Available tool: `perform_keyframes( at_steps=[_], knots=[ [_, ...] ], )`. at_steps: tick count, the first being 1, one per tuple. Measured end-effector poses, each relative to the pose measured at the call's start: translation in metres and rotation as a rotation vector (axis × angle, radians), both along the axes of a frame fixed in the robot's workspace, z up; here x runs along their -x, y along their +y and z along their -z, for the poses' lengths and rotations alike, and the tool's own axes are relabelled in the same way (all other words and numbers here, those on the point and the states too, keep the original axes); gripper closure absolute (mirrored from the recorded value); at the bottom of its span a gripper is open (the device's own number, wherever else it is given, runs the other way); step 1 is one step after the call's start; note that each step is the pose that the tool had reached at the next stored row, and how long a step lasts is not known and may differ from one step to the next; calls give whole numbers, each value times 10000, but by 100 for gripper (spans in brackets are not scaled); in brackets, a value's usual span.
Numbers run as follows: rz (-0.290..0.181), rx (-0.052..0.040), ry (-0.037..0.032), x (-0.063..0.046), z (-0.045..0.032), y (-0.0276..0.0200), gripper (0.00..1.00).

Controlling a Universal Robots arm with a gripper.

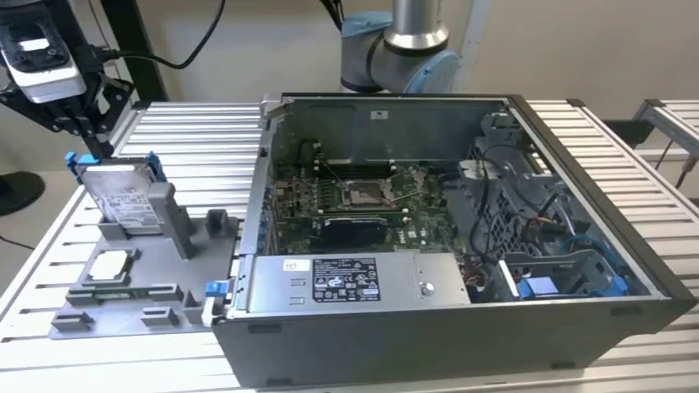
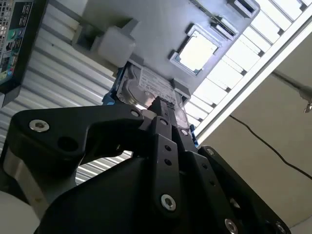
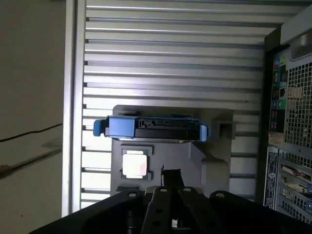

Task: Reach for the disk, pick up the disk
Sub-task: 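Reach for the disk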

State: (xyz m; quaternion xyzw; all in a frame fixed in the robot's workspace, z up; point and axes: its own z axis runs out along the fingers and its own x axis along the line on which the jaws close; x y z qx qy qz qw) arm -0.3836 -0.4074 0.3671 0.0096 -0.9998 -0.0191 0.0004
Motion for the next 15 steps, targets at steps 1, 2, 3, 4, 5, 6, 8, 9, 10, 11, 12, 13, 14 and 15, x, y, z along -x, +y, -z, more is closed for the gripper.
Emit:
perform_keyframes(
  at_steps=[1,2,3,4,5,6,8,9,10,11,12,13,14,15],
  knots=[
    [0,0,0,0,0,1,100],
    [1,1,2,0,-1,7,100],
    [2,1,0,1,0,18,100],
    [1,0,1,0,0,33,100],
    [0,0,1,0,0,54,100],
    [0,0,1,0,0,79,100],
    [0,0,0,0,0,121,100],
    [0,0,0,0,0,138,100],
    [0,0,0,0,0,161,100],
    [1,0,0,0,0,192,100],
    [1,1,1,1,0,230,100],
    [0,0,1,0,0,271,100],
    [0,0,0,0,0,319,100],
    [0,0,0,1,1,366,100]
  ],
)
